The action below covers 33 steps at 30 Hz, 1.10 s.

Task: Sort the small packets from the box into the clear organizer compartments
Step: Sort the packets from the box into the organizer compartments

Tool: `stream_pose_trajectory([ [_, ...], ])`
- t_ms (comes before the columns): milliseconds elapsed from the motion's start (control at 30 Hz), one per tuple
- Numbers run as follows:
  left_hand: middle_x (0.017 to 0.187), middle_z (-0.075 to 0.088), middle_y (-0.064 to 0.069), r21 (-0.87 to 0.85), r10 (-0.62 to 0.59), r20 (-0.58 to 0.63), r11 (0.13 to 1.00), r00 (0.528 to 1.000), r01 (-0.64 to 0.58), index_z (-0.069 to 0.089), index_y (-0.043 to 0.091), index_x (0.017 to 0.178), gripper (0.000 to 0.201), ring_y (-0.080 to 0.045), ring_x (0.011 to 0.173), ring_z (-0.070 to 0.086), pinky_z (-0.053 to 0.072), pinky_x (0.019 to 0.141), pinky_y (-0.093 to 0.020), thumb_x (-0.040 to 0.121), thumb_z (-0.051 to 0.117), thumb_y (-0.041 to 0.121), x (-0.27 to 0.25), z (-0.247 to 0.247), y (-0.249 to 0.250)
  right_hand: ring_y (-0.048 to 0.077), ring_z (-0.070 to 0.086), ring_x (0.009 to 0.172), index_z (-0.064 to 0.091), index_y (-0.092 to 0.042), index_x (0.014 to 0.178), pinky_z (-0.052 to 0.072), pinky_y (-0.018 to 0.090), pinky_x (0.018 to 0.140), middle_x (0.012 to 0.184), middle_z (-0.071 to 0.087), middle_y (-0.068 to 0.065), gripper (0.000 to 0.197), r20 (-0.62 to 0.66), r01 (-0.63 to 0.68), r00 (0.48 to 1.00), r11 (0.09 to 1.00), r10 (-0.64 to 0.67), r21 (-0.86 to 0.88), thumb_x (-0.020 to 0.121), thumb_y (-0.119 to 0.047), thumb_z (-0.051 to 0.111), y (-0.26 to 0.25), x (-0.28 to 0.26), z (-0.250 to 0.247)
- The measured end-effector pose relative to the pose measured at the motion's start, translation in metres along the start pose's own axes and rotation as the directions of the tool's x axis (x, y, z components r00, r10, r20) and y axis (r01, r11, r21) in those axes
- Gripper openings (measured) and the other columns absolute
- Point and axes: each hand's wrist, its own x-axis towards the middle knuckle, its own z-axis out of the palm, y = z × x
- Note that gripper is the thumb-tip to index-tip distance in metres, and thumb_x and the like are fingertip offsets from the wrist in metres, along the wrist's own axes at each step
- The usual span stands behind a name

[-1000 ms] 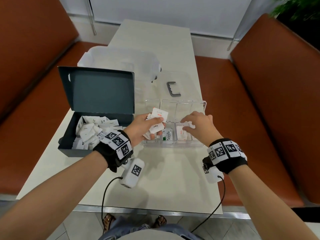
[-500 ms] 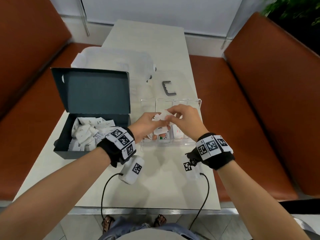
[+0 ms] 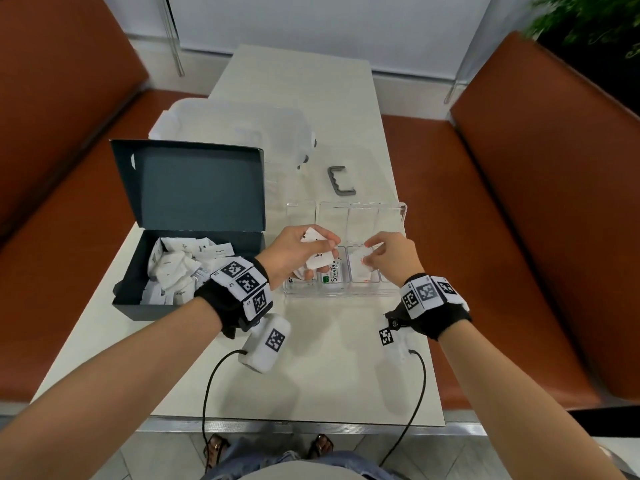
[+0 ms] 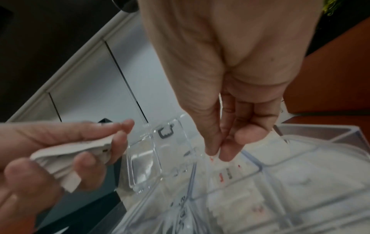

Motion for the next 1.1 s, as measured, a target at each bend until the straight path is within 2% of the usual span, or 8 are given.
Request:
stream_pose_trajectory([
  [233,0.083,0.073,-0.008,-0.009,-0.004,0.002,1.0,1.0,0.004,0.071,0.012,0.099,0.009,-0.021,0.062,0.066,0.041,0.039,-0.02,0.091,0.067,0.015,-0.003,-0.002,-0.001,0.03,0.063,0.085,0.057,-0.007,0.098,0.053,0.04,0.077,0.094,0.064,0.015,0.02,-0.075,0.0,0.997,0.992,-0.01,-0.13,0.083,-0.006,0.069,-0.003,0.003,0.021],
  [400,0.086,0.073,-0.01,-0.012,-0.004,-0.018,1.0,1.0,0.004,0.071,0.012,0.098,0.008,-0.023,0.064,0.065,0.041,0.04,-0.021,0.091,0.066,0.014,-0.006,-0.004,0.001,0.03,0.059,0.089,0.057,-0.009,0.095,0.05,0.038,0.079,0.1,0.059,0.011,0.011,0.001,0.12,0.992,0.937,-0.127,-0.329,0.085,-0.006,0.063,-0.002,0.006,0.021],
  [567,0.089,0.07,-0.012,-0.125,-0.062,-0.033,0.991,0.998,0.057,0.069,0.01,0.104,0.021,-0.022,0.062,0.062,0.041,0.041,-0.02,0.096,0.06,0.028,-0.01,-0.005,0.005,0.023,0.052,0.1,0.063,-0.026,0.097,0.033,0.037,0.085,0.104,0.056,0.0,0.022,0.222,0.335,0.942,0.712,-0.251,-0.617,0.079,-0.027,0.074,-0.002,0.009,0.014],
  [700,0.093,0.07,-0.015,-0.244,-0.155,-0.025,0.959,0.988,0.145,0.067,0.01,0.11,0.042,-0.023,0.062,0.064,0.044,0.043,-0.022,0.096,0.052,0.047,-0.012,-0.005,0.009,0.025,0.051,0.104,0.061,-0.025,0.1,0.031,0.038,0.086,0.106,0.055,0.001,0.021,0.244,0.374,0.926,0.623,-0.288,-0.687,0.081,-0.029,0.071,-0.002,0.008,0.018],
  [833,0.095,0.068,-0.017,-0.348,-0.202,0.01,0.918,0.979,0.192,0.064,0.009,0.112,0.038,-0.025,0.064,0.065,0.046,0.043,-0.022,0.098,0.052,0.043,-0.014,-0.007,0.012,0.024,0.052,0.104,0.06,-0.023,0.104,0.031,0.037,0.087,0.107,0.056,0.001,0.024,0.208,0.365,0.929,0.672,-0.305,-0.644,0.084,-0.031,0.07,-0.002,0.006,0.012],
  [933,0.105,0.065,-0.019,-0.389,-0.208,0.022,0.899,0.978,0.2,0.061,0.007,0.113,0.022,-0.026,0.068,0.066,0.048,0.046,-0.023,0.098,0.052,0.02,-0.017,-0.008,0.014,0.019,0.055,0.089,0.063,-0.018,0.103,0.041,0.035,0.088,0.101,0.058,0.002,0.016,0.058,0.369,0.92,0.808,-0.387,-0.459,0.089,-0.025,0.064,-0.009,-0.001,0.002],
  [1033,0.112,0.065,-0.023,-0.371,-0.17,0.01,0.914,0.985,0.161,0.057,0.004,0.12,0.029,-0.029,0.075,0.069,0.052,0.049,-0.025,0.095,0.045,-0.003,-0.018,-0.011,0.015,0.006,0.052,0.069,0.065,-0.015,0.099,0.043,0.008,0.072,0.093,0.063,0.002,0.01,-0.091,0.402,0.902,0.898,-0.422,-0.178,0.089,-0.014,0.062,-0.027,-0.013,-0.004],
  [1100,0.114,0.067,-0.023,-0.309,-0.128,0.008,0.943,0.992,0.125,0.053,0.005,0.123,0.031,-0.032,0.084,0.072,0.055,0.054,-0.026,0.094,0.049,-0.007,-0.019,-0.012,0.015,0.004,0.054,0.067,0.066,-0.017,0.102,0.04,0.002,0.064,0.091,0.064,0.0,0.013,-0.118,0.423,0.897,0.905,-0.426,-0.046,0.09,-0.015,0.062,-0.042,-0.023,-0.004],
])
